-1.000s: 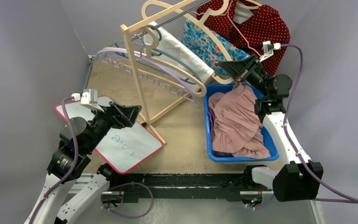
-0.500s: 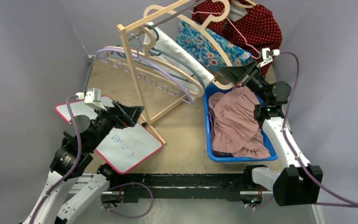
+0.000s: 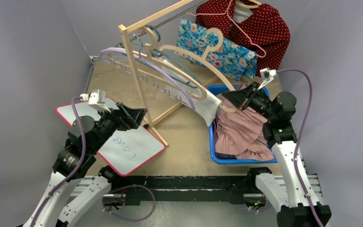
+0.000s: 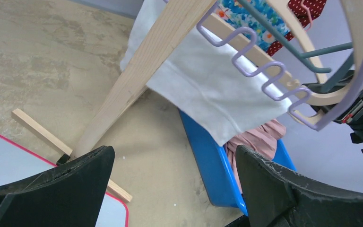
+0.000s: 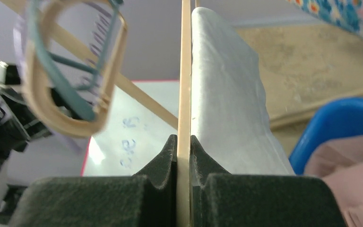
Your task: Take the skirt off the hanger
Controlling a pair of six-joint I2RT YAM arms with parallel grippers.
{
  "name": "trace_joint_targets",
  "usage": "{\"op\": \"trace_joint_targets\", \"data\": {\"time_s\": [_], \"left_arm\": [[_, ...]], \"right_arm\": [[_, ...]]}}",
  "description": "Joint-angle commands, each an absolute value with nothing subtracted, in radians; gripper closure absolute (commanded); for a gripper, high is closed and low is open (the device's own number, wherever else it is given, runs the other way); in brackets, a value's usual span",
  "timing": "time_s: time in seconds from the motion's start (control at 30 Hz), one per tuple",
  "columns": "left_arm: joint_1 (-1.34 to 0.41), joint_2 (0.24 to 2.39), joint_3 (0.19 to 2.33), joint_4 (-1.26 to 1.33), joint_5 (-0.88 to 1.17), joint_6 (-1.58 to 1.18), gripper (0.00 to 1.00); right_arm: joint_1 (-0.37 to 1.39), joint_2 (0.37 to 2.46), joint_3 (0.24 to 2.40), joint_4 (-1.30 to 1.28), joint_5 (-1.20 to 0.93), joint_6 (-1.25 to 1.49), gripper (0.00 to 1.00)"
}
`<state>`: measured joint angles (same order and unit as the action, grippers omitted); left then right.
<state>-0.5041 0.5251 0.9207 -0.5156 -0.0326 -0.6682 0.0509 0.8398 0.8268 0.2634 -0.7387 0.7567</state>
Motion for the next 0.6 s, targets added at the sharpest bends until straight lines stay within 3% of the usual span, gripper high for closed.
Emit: {"op": "trace_joint_targets", "data": {"time_s": [0.0, 0.3, 0.57], "left_arm": [[-0.497, 0.548, 0.903, -0.451, -0.009, -0.653, 0.0], [-0.498, 0.577, 0.894, -0.396, 0.031, -0.663, 0.0], [-0.497, 0.624, 0.858, -0.276, 0.144, -0.713, 0.03]], "right_arm": [[0.048, 0.808, 0.8, 0.142, -0.829, 0.567, 1.0], [0.054, 0.767, 0.715, -0.01, -0.972, 0.488, 1.0], [0.138, 0.757, 0.681, -0.149, -0.972, 0.41, 1.0]]}}
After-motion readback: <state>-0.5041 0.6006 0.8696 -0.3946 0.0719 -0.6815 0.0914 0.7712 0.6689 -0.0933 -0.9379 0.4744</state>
